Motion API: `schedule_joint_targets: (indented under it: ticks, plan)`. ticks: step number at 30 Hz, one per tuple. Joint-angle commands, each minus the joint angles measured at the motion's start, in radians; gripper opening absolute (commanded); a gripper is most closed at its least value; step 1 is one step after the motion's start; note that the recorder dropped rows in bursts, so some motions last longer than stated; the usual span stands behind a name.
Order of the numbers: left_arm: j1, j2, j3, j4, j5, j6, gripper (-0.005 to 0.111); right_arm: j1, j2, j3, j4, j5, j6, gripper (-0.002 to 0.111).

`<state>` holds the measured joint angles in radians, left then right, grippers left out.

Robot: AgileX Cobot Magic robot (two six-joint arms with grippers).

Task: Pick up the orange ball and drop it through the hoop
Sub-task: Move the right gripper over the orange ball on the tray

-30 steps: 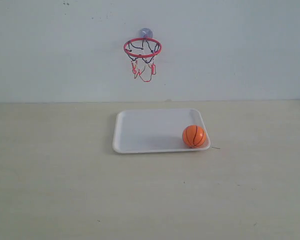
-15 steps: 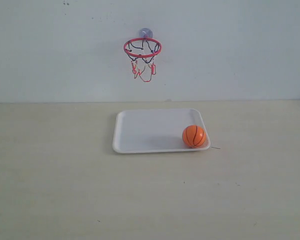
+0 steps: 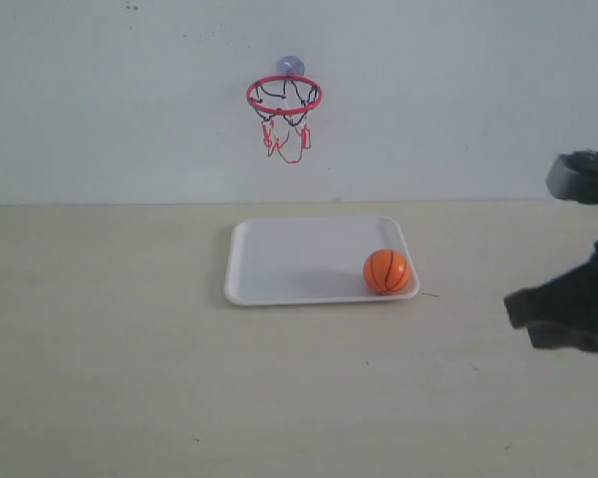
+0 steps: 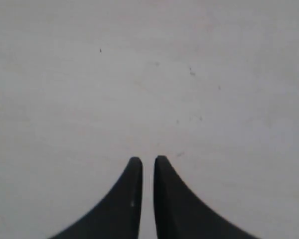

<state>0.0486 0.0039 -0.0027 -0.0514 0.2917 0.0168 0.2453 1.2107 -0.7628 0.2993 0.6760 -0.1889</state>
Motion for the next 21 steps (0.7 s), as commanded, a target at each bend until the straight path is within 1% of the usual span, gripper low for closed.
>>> schedule_joint_targets:
  ticks: [1, 2, 3, 4, 10, 14, 17, 18, 21]
  plan:
    - [0.0, -0.004, 0.003, -0.01, -0.001, 0.003, 0.004, -0.004, 0.211, -0.195, 0.095, -0.035, -0.111, 0.04]
    - [0.0, -0.004, 0.003, -0.01, -0.001, 0.003, 0.004, -0.004, 0.255, -0.236, 0.131, -0.035, -0.147, 0.048]
    - [0.0, -0.004, 0.003, -0.01, -0.001, 0.003, 0.004, -0.004, 0.318, -0.305, 0.169, -0.035, -0.174, 0.059]
    - [0.0, -0.004, 0.003, -0.01, -0.001, 0.003, 0.004, -0.004, 0.364, -0.34, 0.18, -0.035, -0.178, 0.062]
    - [0.0, -0.004, 0.003, -0.01, -0.001, 0.003, 0.004, 0.022, 0.608, -0.577, 0.218, -0.011, -0.18, 0.062]
    - [0.0, -0.004, 0.003, -0.01, -0.001, 0.003, 0.004, 0.055, 0.74, -0.716, 0.172, -0.013, -0.178, 0.062]
    - [0.0, -0.004, 0.003, -0.01, -0.001, 0.003, 0.004, 0.055, 0.809, -0.79, 0.144, -0.02, -0.142, 0.062]
    - [0.0, -0.004, 0.003, -0.01, -0.001, 0.003, 0.004, 0.055, 0.828, -0.811, 0.128, -0.022, -0.133, 0.063]
    - [0.0, -0.004, 0.003, -0.01, -0.001, 0.003, 0.004, 0.055, 0.869, -0.856, 0.101, -0.035, -0.133, 0.074]
